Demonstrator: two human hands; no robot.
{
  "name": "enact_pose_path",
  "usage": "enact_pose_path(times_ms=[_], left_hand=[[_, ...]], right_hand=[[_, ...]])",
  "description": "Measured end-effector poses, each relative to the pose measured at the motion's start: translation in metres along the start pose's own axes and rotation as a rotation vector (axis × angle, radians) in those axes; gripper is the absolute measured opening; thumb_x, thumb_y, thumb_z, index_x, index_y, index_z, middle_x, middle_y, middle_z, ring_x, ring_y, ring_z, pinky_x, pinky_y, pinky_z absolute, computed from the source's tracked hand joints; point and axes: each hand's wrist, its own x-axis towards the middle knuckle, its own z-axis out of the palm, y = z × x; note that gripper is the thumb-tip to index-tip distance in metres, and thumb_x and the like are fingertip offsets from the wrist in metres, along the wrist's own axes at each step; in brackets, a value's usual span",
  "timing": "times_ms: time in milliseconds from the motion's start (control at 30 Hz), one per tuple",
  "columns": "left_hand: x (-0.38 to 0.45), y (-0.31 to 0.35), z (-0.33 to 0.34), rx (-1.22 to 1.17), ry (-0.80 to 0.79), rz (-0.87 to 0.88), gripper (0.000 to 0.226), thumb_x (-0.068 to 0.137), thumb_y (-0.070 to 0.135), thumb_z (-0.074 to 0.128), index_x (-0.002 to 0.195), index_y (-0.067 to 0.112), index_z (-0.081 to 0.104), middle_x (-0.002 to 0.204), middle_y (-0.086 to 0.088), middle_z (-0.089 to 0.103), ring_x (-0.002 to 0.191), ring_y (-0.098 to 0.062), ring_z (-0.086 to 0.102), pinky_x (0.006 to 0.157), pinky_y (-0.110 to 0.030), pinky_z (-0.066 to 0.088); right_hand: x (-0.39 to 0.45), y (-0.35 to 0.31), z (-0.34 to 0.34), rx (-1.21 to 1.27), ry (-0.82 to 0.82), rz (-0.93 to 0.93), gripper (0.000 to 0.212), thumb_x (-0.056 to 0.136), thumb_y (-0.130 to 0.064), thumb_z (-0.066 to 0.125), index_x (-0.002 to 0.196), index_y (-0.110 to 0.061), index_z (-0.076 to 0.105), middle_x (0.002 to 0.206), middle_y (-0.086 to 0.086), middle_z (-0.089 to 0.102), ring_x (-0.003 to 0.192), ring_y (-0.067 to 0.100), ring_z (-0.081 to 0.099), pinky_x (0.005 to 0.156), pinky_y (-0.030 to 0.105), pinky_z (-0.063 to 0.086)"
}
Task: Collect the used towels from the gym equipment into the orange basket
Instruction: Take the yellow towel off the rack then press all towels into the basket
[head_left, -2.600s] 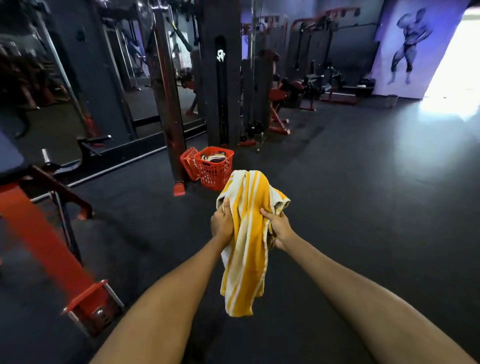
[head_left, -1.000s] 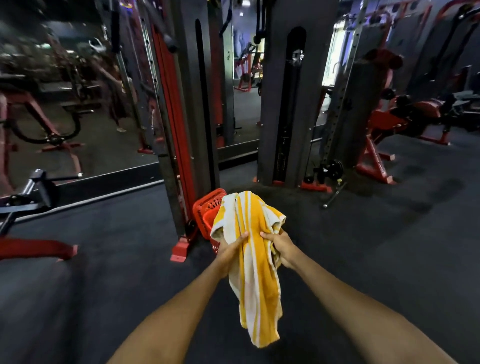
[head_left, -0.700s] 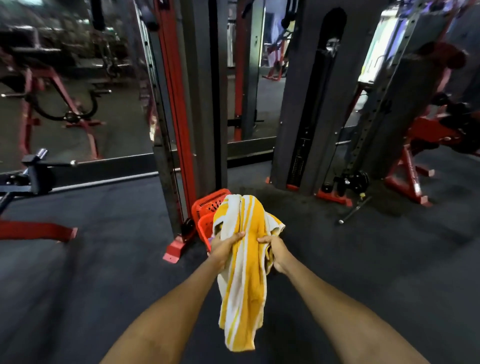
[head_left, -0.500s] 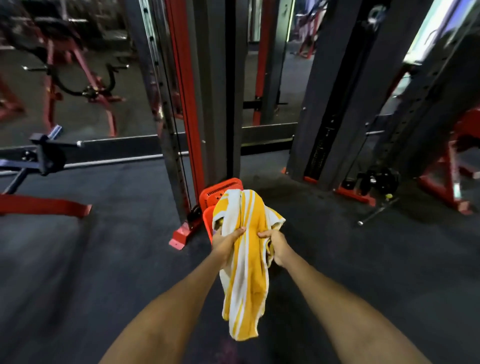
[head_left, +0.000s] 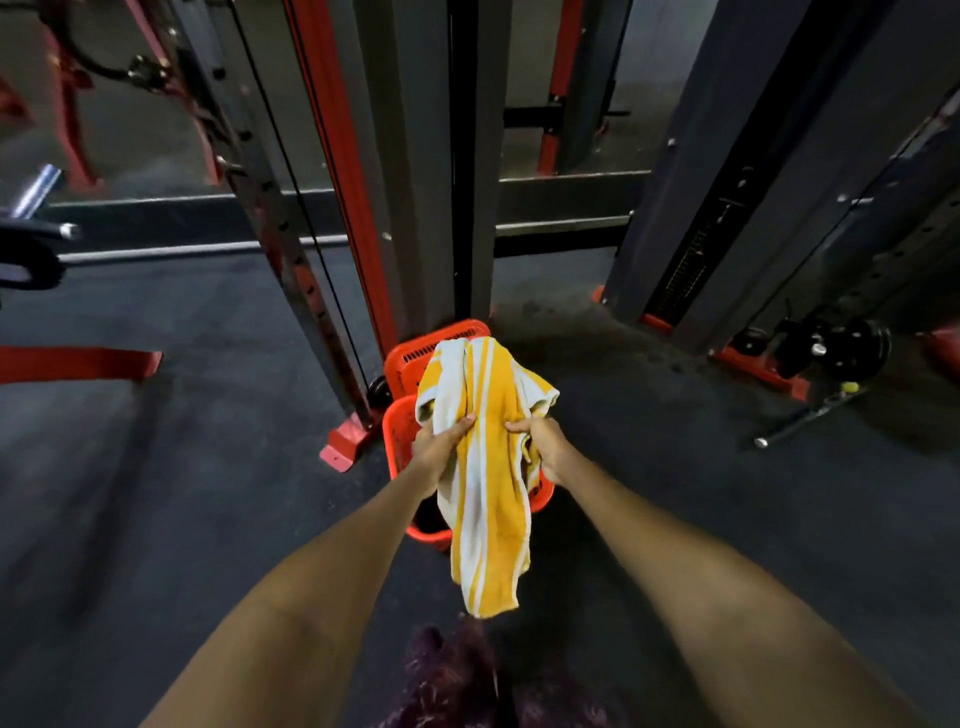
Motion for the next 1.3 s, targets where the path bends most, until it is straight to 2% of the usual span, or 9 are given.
enact_pose_path(times_ms=[300,467,567,800,933,1000,1067,1133,1300], left_hand=[[0.09,0.021,0.038,0.025,0.095,-0.079,0.063,0.083,0.03,0.07,0.137,0.011,0.045,0.135,-0.008,0.055,0.123,-0.026,0.052,0.096,-0.032,0.042],[0.142,0.023,0.06,0.021,0.174,-0.105,0.062,0.079,0.03,0.074,0.134,0.017,0.049,0.133,-0.005,0.057,0.12,-0.026,0.055,0.105,-0.04,0.043],[0.175,0.015,0.068,-0.013,0.188,-0.118,0.057,0.083,0.024,0.071,0.135,0.016,0.048,0.13,-0.003,0.057,0.117,-0.022,0.056,0.101,-0.035,0.045],[0.234,-0.023,0.06,0.015,0.26,-0.133,0.055,0.088,0.017,0.065,0.138,0.014,0.044,0.135,-0.006,0.054,0.124,-0.024,0.051,0.095,-0.03,0.042],[0.271,-0.057,0.047,0.047,0.268,-0.172,0.06,0.089,0.022,0.063,0.142,0.016,0.036,0.136,-0.001,0.049,0.125,-0.02,0.047,0.099,-0.029,0.039],[0.285,-0.082,0.037,0.066,0.23,-0.211,0.065,0.086,0.025,0.067,0.143,0.019,0.035,0.136,0.0,0.05,0.126,-0.021,0.048,0.106,-0.035,0.041],[0.297,-0.111,0.028,0.165,0.154,-0.256,0.072,0.082,0.022,0.072,0.144,0.019,0.035,0.136,0.0,0.05,0.129,-0.023,0.048,0.108,-0.039,0.039],[0.308,-0.141,0.02,0.355,0.069,-0.307,0.085,0.079,0.016,0.075,0.148,0.014,0.026,0.149,-0.005,0.037,0.139,-0.024,0.035,0.113,-0.035,0.031],[0.322,-0.181,0.017,0.917,-0.14,-0.292,0.11,0.075,0.031,0.077,0.152,0.02,0.0,0.16,-0.005,-0.007,0.147,-0.028,0.008,0.118,-0.041,0.022]], right_hand=[[0.105,-0.043,-0.014,-0.019,-0.064,0.113,0.054,0.081,-0.005,0.063,0.133,-0.008,0.049,0.126,0.015,0.061,0.115,0.034,0.058,0.102,0.05,0.045],[0.169,-0.057,-0.024,-0.024,-0.074,0.176,0.056,0.077,-0.004,0.067,0.131,-0.004,0.052,0.123,0.015,0.062,0.112,0.034,0.06,0.101,0.051,0.046],[0.206,-0.059,-0.025,-0.06,-0.066,0.201,0.056,0.078,-0.004,0.067,0.132,-0.005,0.051,0.125,0.014,0.061,0.115,0.034,0.058,0.101,0.05,0.045],[0.285,-0.025,-0.013,-0.14,-0.055,0.274,0.059,0.075,-0.011,0.072,0.129,-0.007,0.05,0.128,0.01,0.058,0.116,0.032,0.056,0.101,0.048,0.045],[0.329,0.012,-0.005,-0.195,-0.059,0.281,0.066,0.076,-0.016,0.073,0.135,-0.009,0.046,0.134,0.009,0.055,0.122,0.031,0.052,0.105,0.049,0.042],[0.346,0.033,-0.003,-0.227,-0.065,0.293,0.068,0.077,-0.016,0.073,0.138,-0.011,0.043,0.137,0.008,0.053,0.124,0.03,0.052,0.104,0.047,0.043],[0.362,0.057,-0.002,-0.328,-0.093,0.3,0.074,0.079,-0.013,0.072,0.143,-0.013,0.034,0.141,0.007,0.047,0.126,0.029,0.05,0.1,0.039,0.046],[0.376,0.084,-0.002,-0.528,-0.104,0.217,0.086,0.077,-0.013,0.071,0.148,-0.017,0.022,0.149,0.006,0.037,0.133,0.028,0.043,0.103,0.034,0.043],[0.384,0.111,-0.007,-0.957,-0.041,0.046,0.103,0.076,-0.029,0.072,0.152,-0.024,0.002,0.159,0.011,0.007,0.144,0.032,0.021,0.113,0.048,0.031]])
